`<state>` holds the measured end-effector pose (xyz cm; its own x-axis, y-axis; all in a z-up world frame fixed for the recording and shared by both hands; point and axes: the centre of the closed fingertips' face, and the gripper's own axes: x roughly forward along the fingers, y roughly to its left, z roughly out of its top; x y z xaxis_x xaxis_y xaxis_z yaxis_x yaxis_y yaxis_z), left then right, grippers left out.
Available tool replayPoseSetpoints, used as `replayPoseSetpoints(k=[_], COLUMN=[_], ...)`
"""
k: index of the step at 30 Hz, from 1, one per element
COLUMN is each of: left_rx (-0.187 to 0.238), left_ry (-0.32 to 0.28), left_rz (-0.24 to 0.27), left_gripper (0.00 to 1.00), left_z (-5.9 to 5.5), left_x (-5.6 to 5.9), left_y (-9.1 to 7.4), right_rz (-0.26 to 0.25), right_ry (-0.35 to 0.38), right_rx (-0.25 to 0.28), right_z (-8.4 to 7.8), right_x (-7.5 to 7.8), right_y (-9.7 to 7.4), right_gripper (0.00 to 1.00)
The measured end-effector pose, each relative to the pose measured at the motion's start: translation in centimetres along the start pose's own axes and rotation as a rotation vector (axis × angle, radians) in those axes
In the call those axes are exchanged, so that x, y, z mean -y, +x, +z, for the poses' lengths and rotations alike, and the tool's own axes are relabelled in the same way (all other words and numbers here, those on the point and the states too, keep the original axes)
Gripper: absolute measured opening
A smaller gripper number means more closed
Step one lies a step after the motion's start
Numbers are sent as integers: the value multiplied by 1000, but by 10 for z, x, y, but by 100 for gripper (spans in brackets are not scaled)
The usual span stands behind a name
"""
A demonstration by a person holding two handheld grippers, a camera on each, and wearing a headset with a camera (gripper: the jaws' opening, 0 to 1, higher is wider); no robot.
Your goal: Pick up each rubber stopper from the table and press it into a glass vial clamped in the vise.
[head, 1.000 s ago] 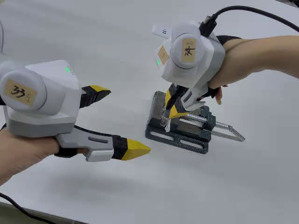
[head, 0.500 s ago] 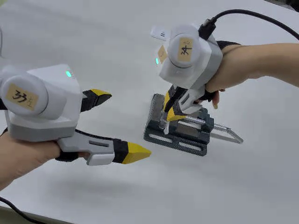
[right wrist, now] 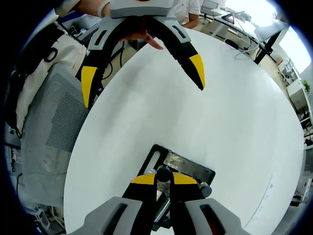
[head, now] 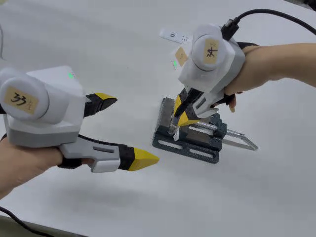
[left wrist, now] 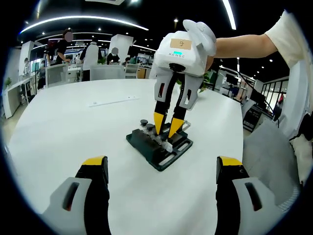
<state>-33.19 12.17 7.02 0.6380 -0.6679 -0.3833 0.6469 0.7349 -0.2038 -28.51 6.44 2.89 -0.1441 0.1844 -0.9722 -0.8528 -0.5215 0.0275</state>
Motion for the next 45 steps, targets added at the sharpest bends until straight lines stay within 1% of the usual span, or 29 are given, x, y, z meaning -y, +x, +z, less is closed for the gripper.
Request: replayPoseSetpoints(k=[2, 5, 13, 16, 18, 24, 26, 29, 31, 35, 37, 41, 42, 43, 44, 45], left_rx=[1, 1, 2, 0, 0, -1, -1, 1, 0, -3, -4, -4, -4, -5, -5, -4], left_ry=[-1, 0, -2, -2, -4, -3, -4, -5, -4, -7, -8, -10, -10, -10, -11, -12], left_rz=[0, -4, -7, -8, -8, -13, -13, -13, -13, -14, -14, -12, -12, -12, -12, -13], left_gripper=[90, 90, 90, 90, 89, 89, 89, 89, 89, 89, 89, 89, 89, 89, 89, 89], left_z=[0, 0, 0, 0, 0, 0, 0, 0, 0, -1, -2, -4, -4, -4, -4, -4], left_x=[0, 1, 3, 4, 5, 5, 5, 5, 5, 5, 4, 2, 2, 2, 2, 2], left_y=[0, 1, 2, 2, 2, 3, 4, 3, 3, 3, 2, 0, 0, 0, 0, 0], right_rz=[3, 2, -1, -5, -8, -13, -18, -24, -21, -19, -12, 12, 17, 26, 34, 36], right_ry=[-14, -31, -16, -47, -26, -22, -7, -18, -14, -31, -47, -50, -39, -47, -80, -75], right_rx=[8, 9, 16, 5, 3, 5, 5, 8, 8, -3, -12, -23, -25, -29, -35, -40], right_z=[0, 0, 0, 0, 1, 1, 1, 1, 1, 1, 0, 2, 2, 2, 2, 1], right_x=[1, -1, -1, -1, -1, 0, 0, 0, 0, 1, 1, 1, 1, 1, 1, 0], right_y=[0, 0, 0, 0, 0, -1, -1, -1, 0, 0, 1, 1, 1, 1, 1, 1], right_gripper=[4, 4, 5, 6, 6, 7, 7, 7, 7, 7, 6, 5, 5, 5, 5, 4])
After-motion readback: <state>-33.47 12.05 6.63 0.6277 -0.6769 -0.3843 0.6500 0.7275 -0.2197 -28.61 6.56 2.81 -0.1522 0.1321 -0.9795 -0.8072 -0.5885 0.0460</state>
